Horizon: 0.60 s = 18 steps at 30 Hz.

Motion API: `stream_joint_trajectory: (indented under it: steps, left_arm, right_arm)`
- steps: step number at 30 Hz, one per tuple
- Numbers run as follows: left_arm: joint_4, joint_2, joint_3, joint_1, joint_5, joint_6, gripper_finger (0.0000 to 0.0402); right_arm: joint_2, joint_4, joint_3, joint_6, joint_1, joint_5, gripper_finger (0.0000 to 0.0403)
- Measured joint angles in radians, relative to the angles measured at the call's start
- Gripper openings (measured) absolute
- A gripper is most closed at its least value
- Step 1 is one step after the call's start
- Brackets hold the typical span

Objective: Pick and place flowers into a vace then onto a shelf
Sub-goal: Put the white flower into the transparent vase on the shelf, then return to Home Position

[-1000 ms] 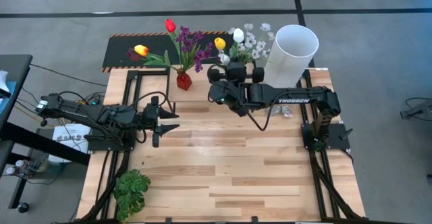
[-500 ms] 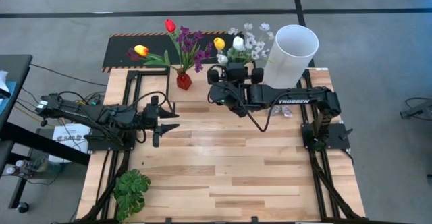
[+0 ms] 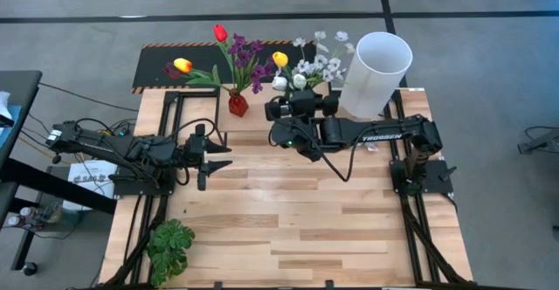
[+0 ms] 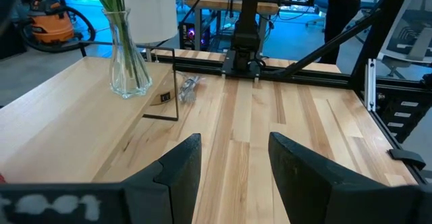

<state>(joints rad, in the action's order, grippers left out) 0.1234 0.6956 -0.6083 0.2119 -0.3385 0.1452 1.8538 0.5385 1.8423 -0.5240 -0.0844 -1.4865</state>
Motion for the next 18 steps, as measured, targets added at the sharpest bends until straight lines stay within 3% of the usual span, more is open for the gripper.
stream_joint_trajectory:
  steps: [18]
  left_arm:
    - [-0.001,0.0,0.0,0.0,0.0,0.007,0.0162]
  right_arm:
    - [0.0,0.012,0.0,0.0,-0.061,-0.03,0.0205]
